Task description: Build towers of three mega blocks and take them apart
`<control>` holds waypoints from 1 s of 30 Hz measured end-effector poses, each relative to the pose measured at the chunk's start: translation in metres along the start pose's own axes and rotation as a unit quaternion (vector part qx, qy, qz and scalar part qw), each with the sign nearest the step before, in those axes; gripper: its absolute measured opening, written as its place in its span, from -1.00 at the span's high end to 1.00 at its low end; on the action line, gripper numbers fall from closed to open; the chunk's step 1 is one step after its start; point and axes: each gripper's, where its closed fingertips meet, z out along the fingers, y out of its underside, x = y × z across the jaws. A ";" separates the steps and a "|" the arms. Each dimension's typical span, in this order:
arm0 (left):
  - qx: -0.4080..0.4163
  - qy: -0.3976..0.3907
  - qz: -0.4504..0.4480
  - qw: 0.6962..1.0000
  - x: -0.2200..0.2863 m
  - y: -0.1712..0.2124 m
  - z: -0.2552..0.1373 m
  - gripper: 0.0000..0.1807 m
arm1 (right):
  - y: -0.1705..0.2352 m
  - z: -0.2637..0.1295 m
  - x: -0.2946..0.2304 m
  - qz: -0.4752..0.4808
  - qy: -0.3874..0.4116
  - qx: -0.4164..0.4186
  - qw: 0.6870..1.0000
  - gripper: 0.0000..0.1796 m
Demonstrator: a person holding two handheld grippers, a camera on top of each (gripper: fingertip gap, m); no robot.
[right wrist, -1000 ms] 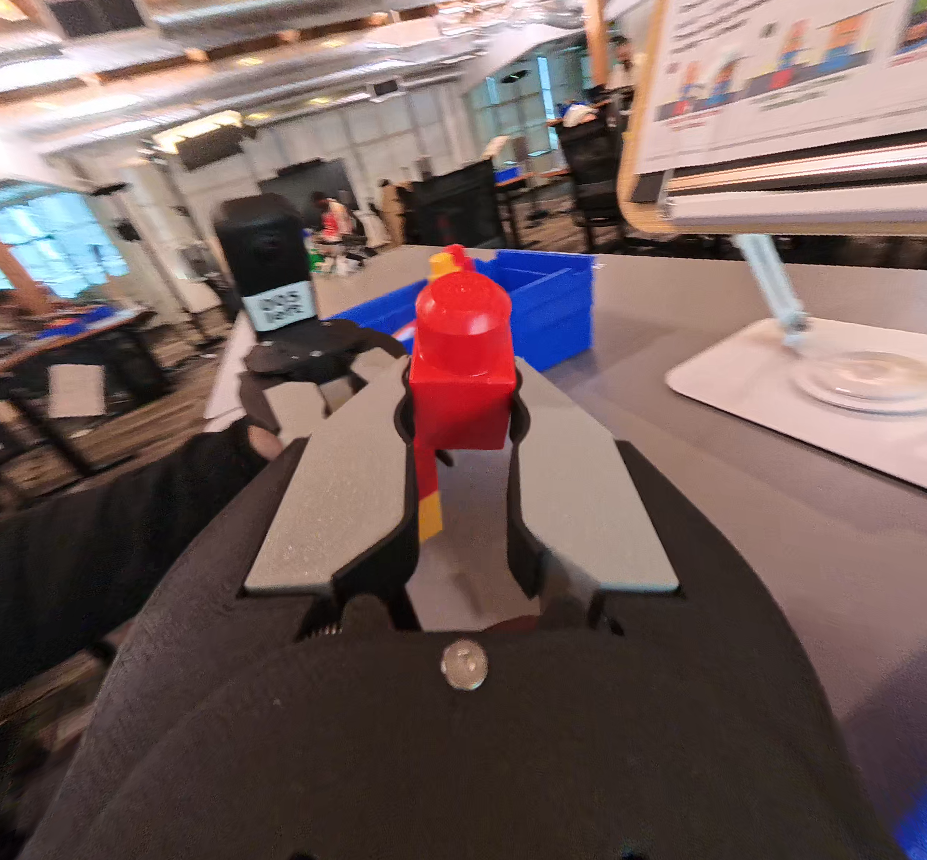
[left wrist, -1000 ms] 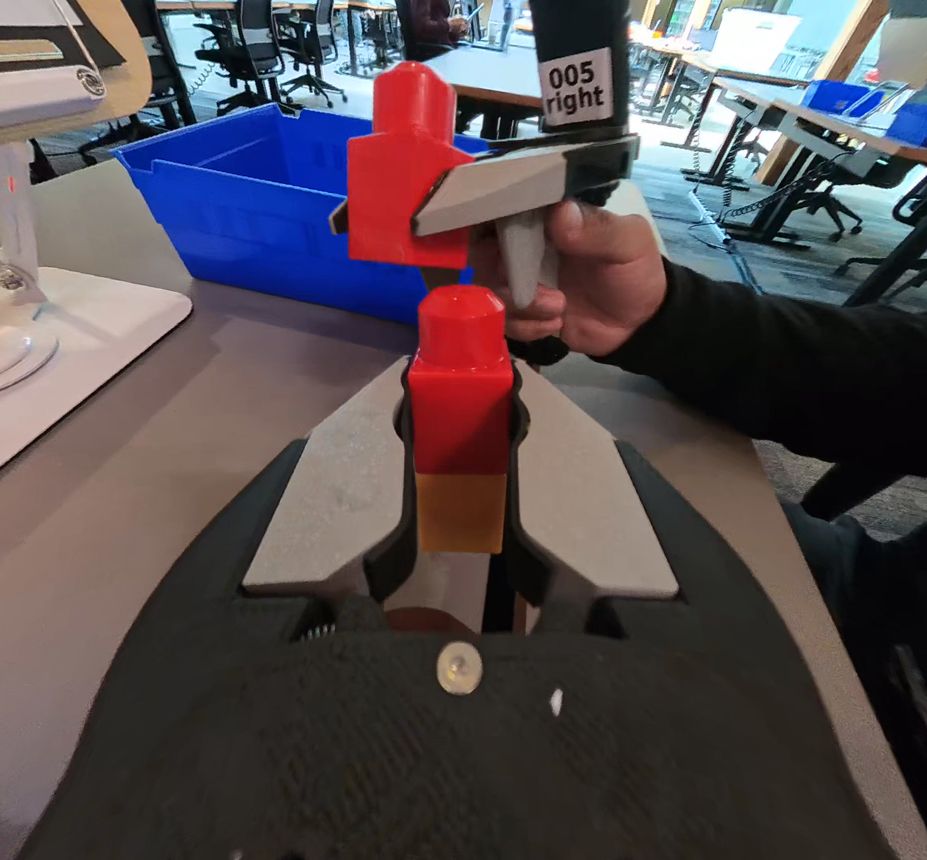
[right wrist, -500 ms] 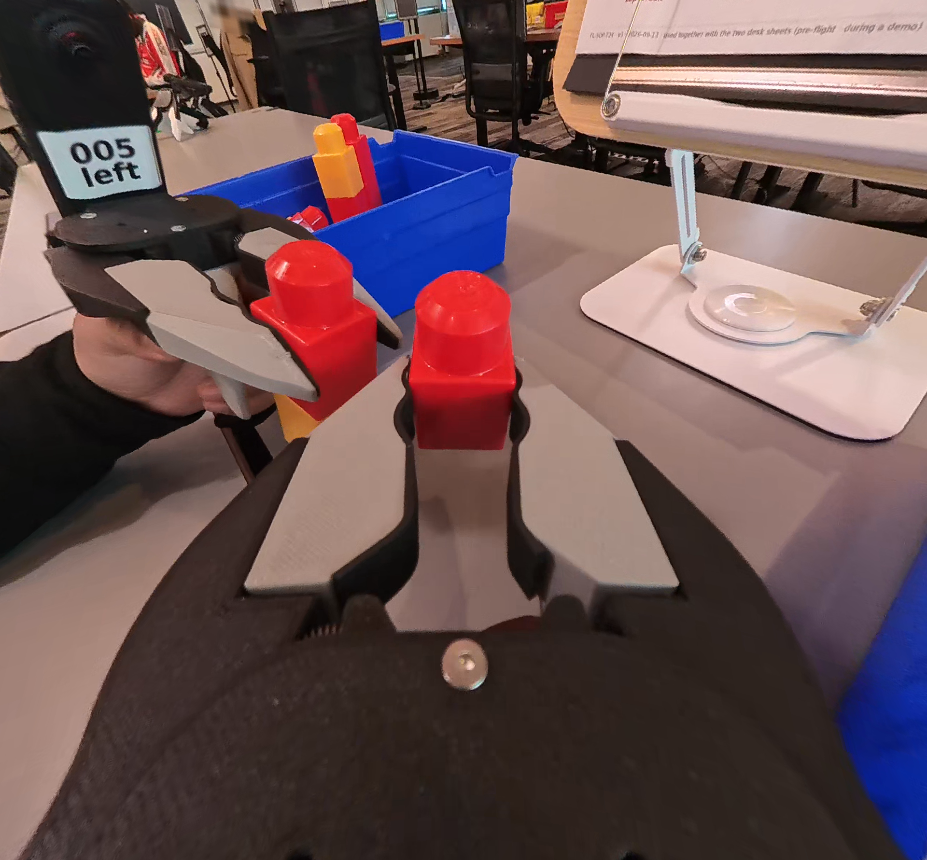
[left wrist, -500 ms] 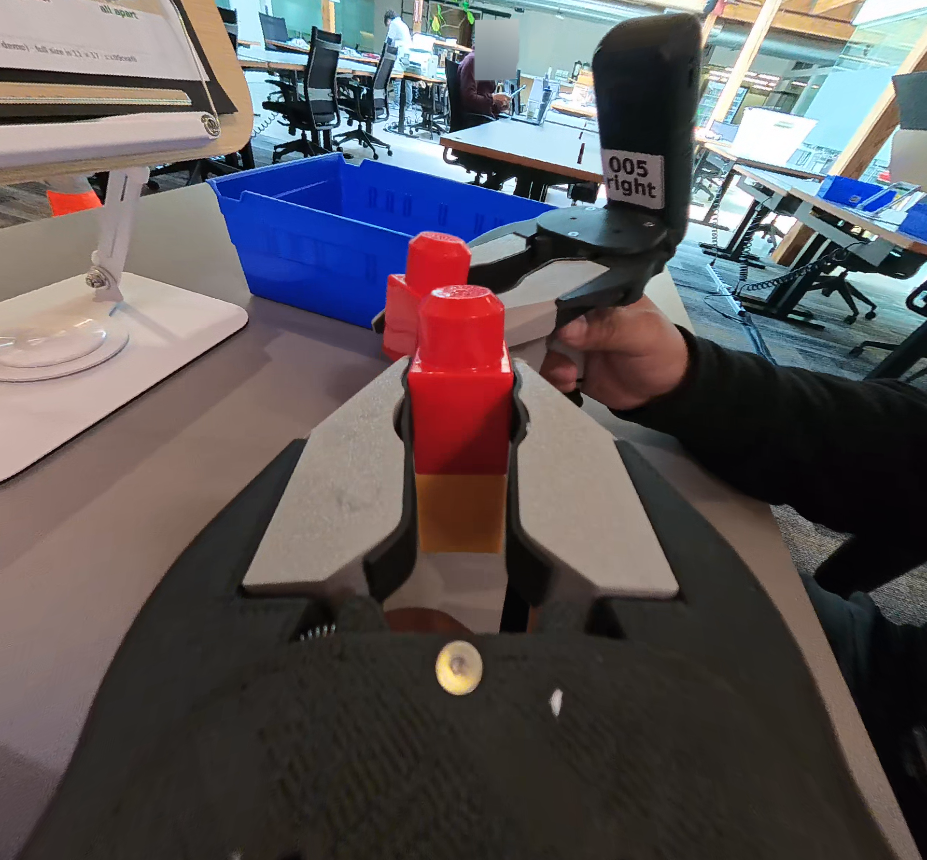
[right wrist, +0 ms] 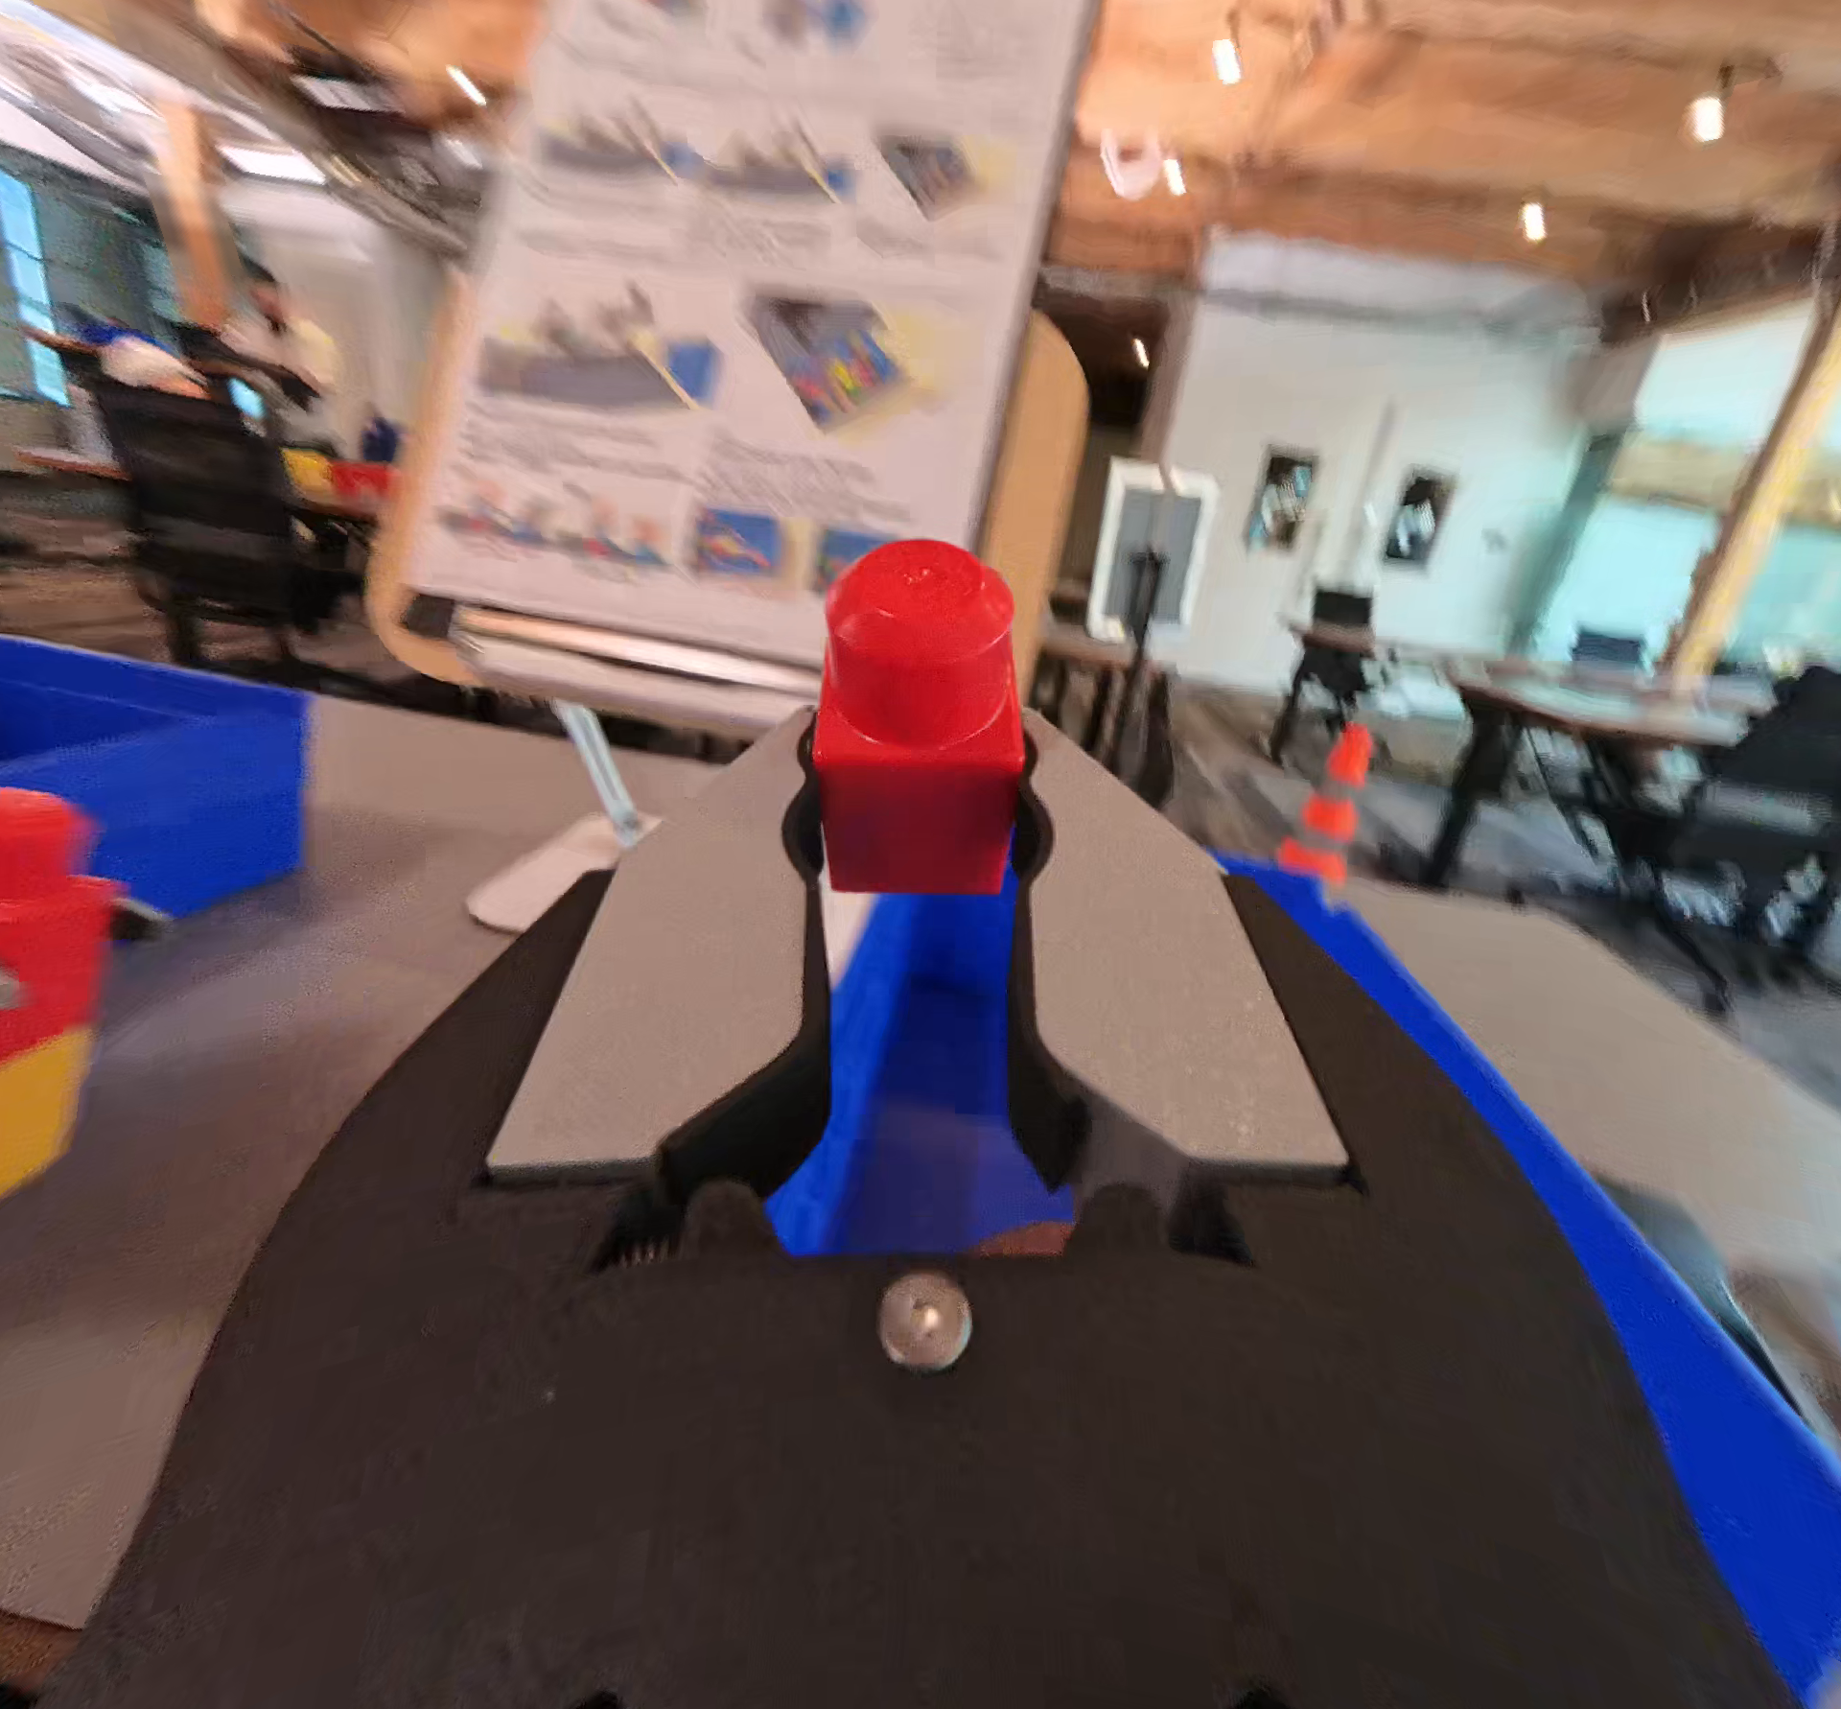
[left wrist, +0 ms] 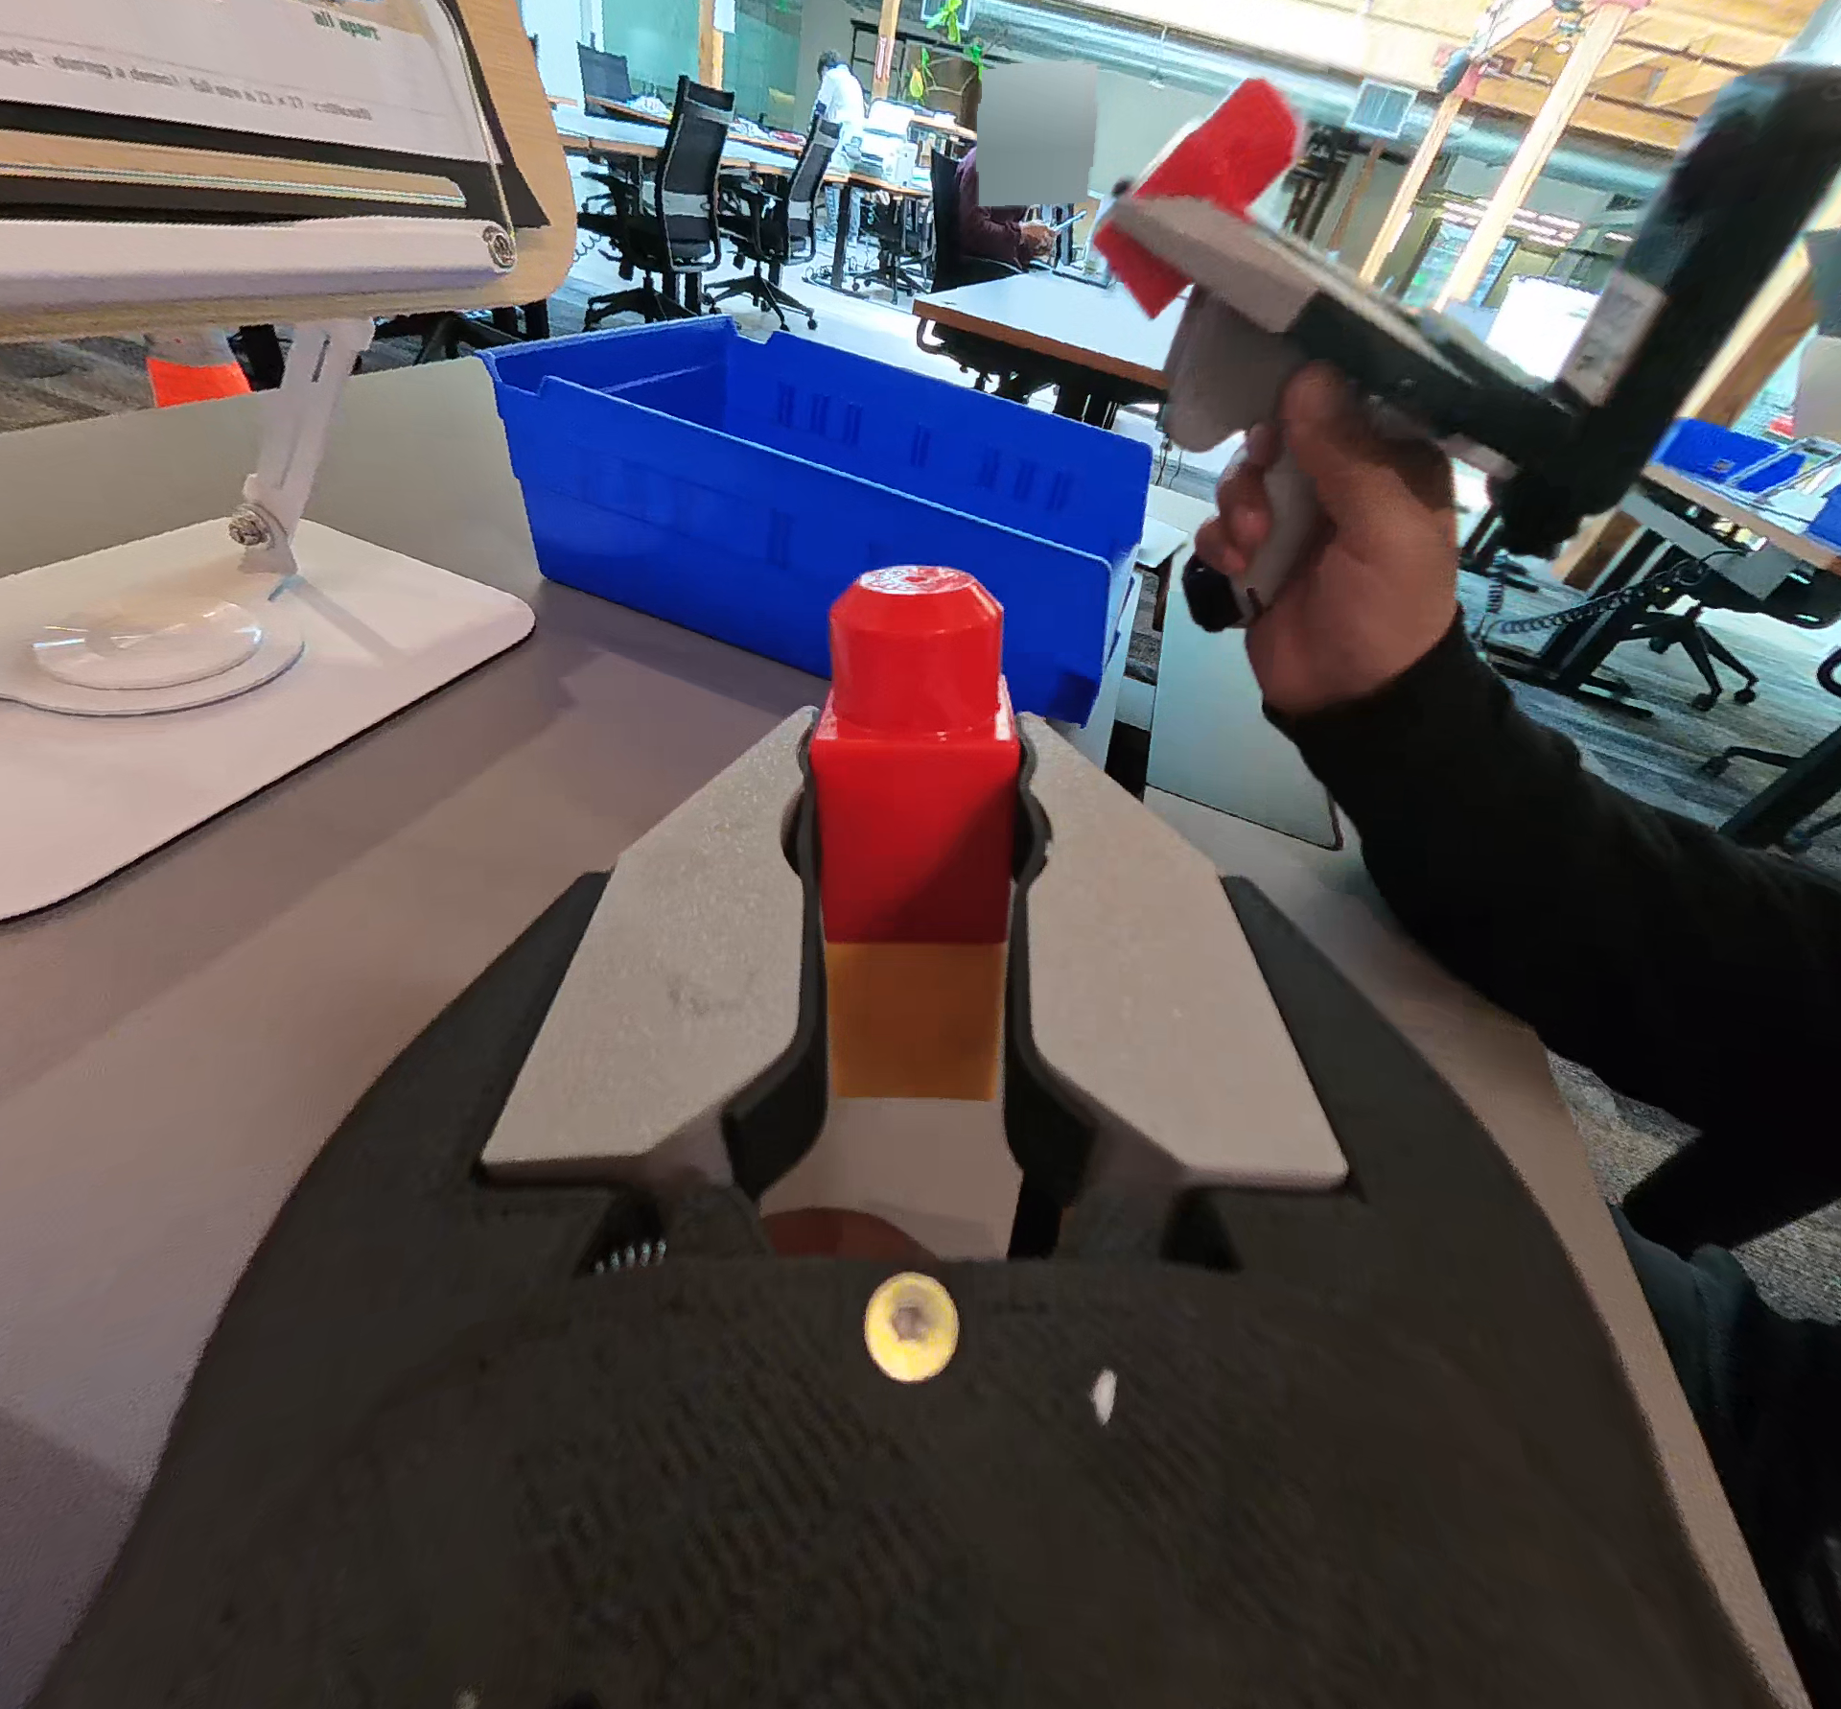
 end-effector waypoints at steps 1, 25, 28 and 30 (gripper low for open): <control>-0.001 0.001 -0.001 1.000 0.000 0.000 0.000 0.63 | 0.019 0.006 0.013 0.014 0.010 -0.044 0.999 0.64; -0.006 0.096 0.019 0.995 0.040 0.002 0.006 0.62 | -0.028 -0.018 -0.081 0.108 -0.264 0.069 0.956 0.76; 0.019 0.129 0.005 0.991 0.050 -0.007 0.001 0.62 | -0.019 -0.022 -0.115 0.169 -0.377 0.025 0.910 0.71; 0.038 0.141 -0.007 0.989 0.051 -0.014 -0.003 0.63 | -0.012 -0.026 -0.132 0.212 -0.438 -0.011 0.874 0.62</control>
